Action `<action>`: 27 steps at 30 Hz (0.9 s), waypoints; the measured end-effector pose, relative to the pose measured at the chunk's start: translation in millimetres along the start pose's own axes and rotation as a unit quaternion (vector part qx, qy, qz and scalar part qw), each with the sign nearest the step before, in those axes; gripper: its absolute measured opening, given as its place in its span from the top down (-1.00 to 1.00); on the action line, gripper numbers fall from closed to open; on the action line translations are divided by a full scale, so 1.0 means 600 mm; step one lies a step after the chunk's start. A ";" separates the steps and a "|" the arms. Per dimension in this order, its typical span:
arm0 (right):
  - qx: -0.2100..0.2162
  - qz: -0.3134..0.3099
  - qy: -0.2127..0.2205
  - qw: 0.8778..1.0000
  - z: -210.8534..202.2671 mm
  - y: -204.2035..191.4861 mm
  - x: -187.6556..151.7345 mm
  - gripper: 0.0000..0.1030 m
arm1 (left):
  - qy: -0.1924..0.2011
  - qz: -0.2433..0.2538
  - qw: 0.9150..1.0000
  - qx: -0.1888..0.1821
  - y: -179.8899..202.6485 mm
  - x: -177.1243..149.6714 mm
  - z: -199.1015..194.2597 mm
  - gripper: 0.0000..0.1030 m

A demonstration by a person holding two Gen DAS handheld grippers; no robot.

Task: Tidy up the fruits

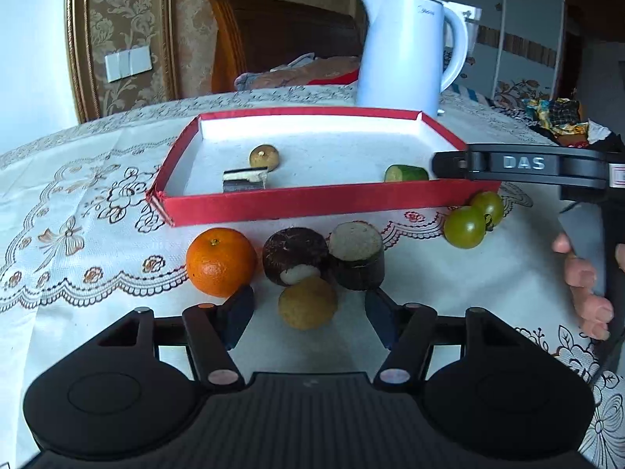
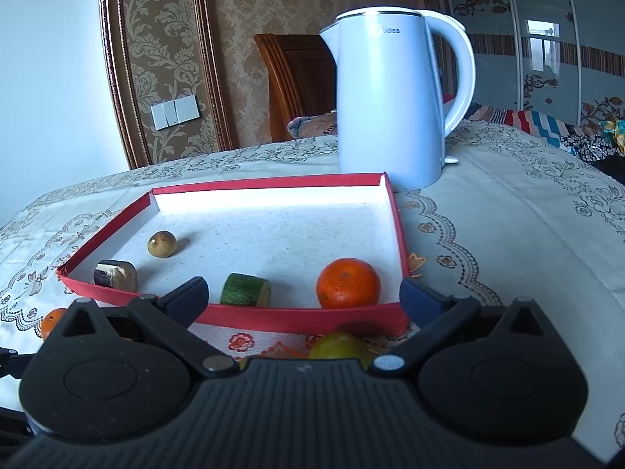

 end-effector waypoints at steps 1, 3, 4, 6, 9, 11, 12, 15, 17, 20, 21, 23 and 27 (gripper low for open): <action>-0.002 0.003 -0.003 1.000 -0.004 0.010 -0.003 -1.00 | 0.000 0.002 1.000 0.004 0.001 0.000 0.000 -0.23; 0.000 0.012 0.002 1.000 -0.018 0.033 -0.006 -1.00 | 0.001 0.001 1.000 0.011 -0.002 0.001 0.000 -0.15; -0.004 0.014 0.007 1.000 -0.025 0.046 -0.008 -1.00 | 0.003 -0.004 1.000 0.013 -0.005 0.002 0.000 -0.12; -0.015 0.002 0.012 1.000 -0.038 0.070 -0.018 -1.00 | 0.006 -0.014 1.000 0.019 -0.011 0.004 -0.001 0.01; -0.023 -0.016 0.003 1.000 -0.047 0.099 -0.042 -1.00 | 0.008 -0.020 0.999 0.026 -0.015 0.005 -0.002 0.06; 0.001 0.001 -0.012 1.000 -0.051 0.109 -0.049 -1.00 | 0.008 -0.019 0.999 0.029 -0.015 0.005 -0.001 0.09; 0.010 0.006 -0.019 1.000 -0.053 0.111 -0.052 -1.00 | 0.009 -0.015 0.999 0.036 -0.015 0.004 -0.002 0.15; 0.013 -0.013 -0.019 1.000 -0.056 0.102 -0.062 -1.00 | 0.010 -0.016 0.999 0.042 -0.017 0.004 -0.003 0.22; 0.014 -0.030 -0.014 0.999 -0.061 0.092 -0.064 -1.00 | 0.011 -0.019 0.999 0.040 -0.018 0.004 -0.004 0.23; 0.032 -0.043 -0.010 0.999 -0.070 0.071 -0.064 -1.00 | 0.010 -0.015 0.999 0.043 -0.017 0.004 -0.003 0.23; 0.043 -0.056 -0.010 0.997 -0.072 0.059 -0.066 -0.98 | 0.010 -0.014 0.999 0.043 -0.017 0.004 -0.003 0.23; 0.058 -0.082 -0.011 0.995 -0.074 0.036 -0.070 -0.82 | 0.010 -0.015 0.999 0.043 -0.017 0.004 -0.003 0.23; 0.094 -0.087 -0.040 0.991 -0.062 0.007 -0.074 -0.61 | 0.010 -0.015 0.999 0.043 -0.017 0.004 -0.003 0.23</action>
Point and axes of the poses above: each gripper's, at about its wrist camera, not at the fingertips, and z roughly the way its jaws point, y to its right, x to its top, the point moved 10 cm from there along z, roughly the way its jaws point, and after that the axes turned 13 degrees about -x, right-handed, at the moved point
